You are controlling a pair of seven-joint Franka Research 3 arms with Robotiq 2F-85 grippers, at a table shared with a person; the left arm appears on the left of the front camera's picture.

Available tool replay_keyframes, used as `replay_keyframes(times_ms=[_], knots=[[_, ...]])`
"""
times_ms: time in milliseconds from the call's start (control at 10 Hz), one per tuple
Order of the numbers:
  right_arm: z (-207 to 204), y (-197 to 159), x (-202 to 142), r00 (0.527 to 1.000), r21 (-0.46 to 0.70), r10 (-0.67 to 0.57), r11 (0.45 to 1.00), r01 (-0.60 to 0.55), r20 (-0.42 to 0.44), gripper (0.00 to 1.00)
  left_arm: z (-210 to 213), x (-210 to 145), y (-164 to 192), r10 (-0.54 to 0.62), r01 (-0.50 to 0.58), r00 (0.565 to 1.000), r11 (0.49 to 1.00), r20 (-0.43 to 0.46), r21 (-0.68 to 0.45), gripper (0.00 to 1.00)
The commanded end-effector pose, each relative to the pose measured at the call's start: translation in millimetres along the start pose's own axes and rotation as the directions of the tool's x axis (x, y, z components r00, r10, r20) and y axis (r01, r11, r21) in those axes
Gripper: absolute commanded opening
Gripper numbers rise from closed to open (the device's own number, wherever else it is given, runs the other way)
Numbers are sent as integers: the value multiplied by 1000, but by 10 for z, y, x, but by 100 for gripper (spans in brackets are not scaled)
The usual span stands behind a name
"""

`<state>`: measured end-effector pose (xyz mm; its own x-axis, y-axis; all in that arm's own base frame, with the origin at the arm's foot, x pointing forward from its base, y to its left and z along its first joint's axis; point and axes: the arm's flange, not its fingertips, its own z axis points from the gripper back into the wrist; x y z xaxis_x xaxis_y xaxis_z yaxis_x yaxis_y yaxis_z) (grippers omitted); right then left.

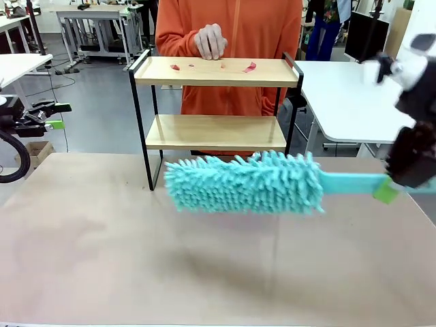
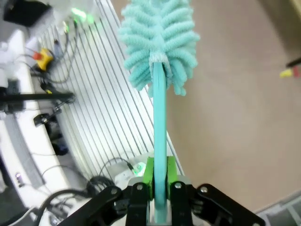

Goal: Clean the shelf.
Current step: Clean the specific section of the Shelf indicated by the human with the Duster.

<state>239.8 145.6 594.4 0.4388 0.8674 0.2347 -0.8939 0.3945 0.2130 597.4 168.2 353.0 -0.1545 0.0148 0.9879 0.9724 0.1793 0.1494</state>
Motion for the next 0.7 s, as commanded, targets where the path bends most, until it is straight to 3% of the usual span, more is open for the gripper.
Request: replay_keyframes(times_ms=[0,200,400,500,600], knots=[[127,144,482,996,-20,-49,999,51,79,13,9,30,-24,-9,9,1000,1000,-4,-4,100],[190,432,1032,951,-158,-162,965,208,263,13,9,30,-24,-9,9,1000,1000,-4,-4,100],[169,553,1473,871,-224,-269,896,382,411,13,9,30,-24,-9,9,1000,1000,-4,-4,100],[177,598,1660,837,-222,-311,869,442,450,13,9,30,-24,-9,9,1000,1000,-4,-4,100],[198,603,1763,856,-201,-322,881,427,405,13,9,30,-24,-9,9,1000,1000,-4,-4,100]])
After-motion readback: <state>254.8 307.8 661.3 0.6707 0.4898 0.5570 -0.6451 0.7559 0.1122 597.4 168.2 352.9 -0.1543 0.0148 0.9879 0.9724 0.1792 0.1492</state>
